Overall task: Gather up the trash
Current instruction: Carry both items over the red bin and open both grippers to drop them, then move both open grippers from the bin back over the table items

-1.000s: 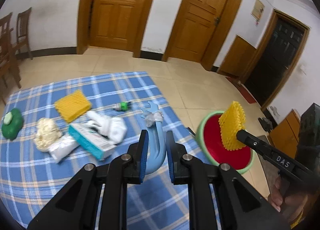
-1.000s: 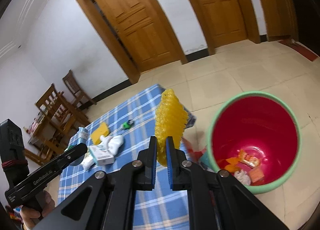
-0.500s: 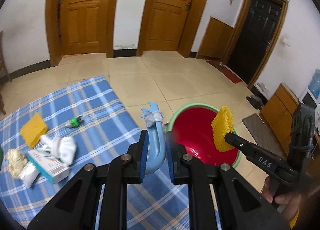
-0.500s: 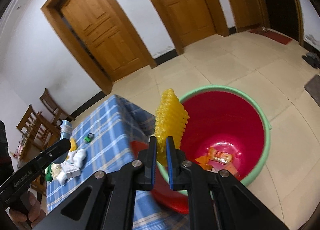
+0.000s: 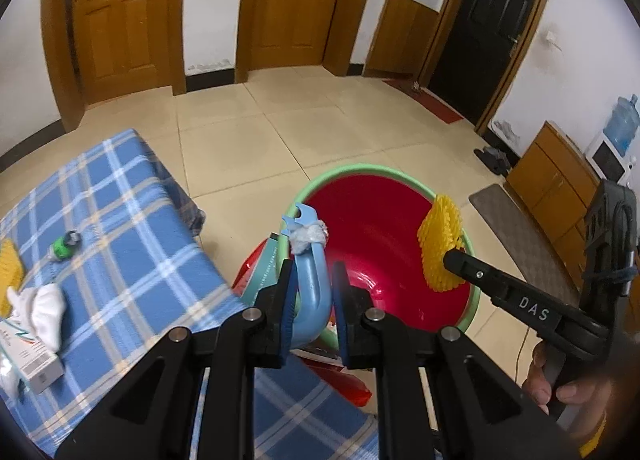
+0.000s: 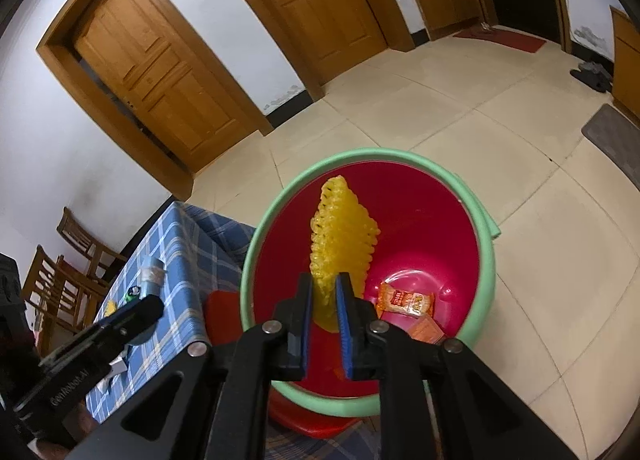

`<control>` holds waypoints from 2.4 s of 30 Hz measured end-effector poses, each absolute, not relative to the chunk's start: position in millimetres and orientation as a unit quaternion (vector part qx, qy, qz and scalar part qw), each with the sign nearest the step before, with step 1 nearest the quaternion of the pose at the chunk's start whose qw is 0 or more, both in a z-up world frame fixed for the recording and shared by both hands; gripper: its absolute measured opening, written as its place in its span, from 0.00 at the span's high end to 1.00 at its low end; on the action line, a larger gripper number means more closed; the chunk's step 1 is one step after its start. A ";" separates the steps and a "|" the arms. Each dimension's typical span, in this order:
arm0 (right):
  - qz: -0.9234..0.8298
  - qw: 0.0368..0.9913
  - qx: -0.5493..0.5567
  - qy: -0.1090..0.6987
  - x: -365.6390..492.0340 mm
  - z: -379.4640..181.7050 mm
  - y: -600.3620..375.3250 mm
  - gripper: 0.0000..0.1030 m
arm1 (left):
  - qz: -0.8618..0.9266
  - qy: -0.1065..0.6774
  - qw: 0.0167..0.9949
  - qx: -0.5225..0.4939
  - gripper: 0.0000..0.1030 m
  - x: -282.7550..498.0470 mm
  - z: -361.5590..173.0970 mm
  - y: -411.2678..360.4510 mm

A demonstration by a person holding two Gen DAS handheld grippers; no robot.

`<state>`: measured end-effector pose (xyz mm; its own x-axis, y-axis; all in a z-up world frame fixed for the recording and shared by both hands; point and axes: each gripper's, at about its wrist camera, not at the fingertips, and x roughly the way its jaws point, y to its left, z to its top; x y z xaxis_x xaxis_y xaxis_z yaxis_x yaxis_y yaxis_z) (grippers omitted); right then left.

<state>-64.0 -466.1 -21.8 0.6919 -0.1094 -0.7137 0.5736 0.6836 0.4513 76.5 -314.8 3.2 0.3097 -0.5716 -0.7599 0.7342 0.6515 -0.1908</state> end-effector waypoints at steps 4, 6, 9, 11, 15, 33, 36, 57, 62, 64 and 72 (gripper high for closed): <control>-0.206 0.848 0.353 0.337 -69.4 -27.7 -473.0 0.83 | -0.414 0.428 0.796 0.108 0.84 73.6 -7.9 -330.9; -0.209 0.846 0.358 0.336 -72.0 -30.5 -476.8 0.81 | -0.417 0.431 0.792 0.116 0.84 74.3 -13.5 -338.3; -0.214 0.845 0.359 0.335 -75.1 -32.5 -481.6 0.75 | -0.420 0.432 0.787 0.128 0.84 74.6 -21.4 -350.5; -0.218 0.844 0.358 0.334 -76.8 -33.0 -483.5 0.72 | -0.423 0.435 0.784 0.132 0.84 73.4 -26.1 -356.8; -0.222 0.841 0.368 0.329 -84.6 -35.5 -488.8 0.70 | -0.427 0.445 0.776 0.129 0.75 72.9 -30.4 -365.0; -0.212 0.847 0.362 0.325 -88.1 -21.0 -475.2 0.57 | -0.377 0.422 0.818 0.102 0.58 71.7 -2.8 -307.8; -0.204 0.851 0.356 0.327 -82.7 -14.0 -467.6 0.52 | -0.359 0.415 0.831 0.090 0.56 79.6 6.5 -283.3; -0.100 0.883 0.276 0.367 -19.0 24.5 -354.4 0.42 | -0.182 0.397 0.900 0.015 0.49 136.5 35.4 -88.0; -0.076 0.885 0.256 0.381 3.8 29.1 -322.7 0.40 | -0.148 0.395 0.906 0.004 0.46 145.0 32.9 -47.5; -0.063 0.887 0.249 0.385 14.1 28.8 -310.0 0.39 | -0.134 0.396 0.908 0.000 0.44 149.1 30.2 -33.5; -0.026 0.890 0.216 0.400 58.0 27.4 -259.1 0.33 | -0.105 0.404 0.908 -0.016 0.40 165.2 12.4 6.5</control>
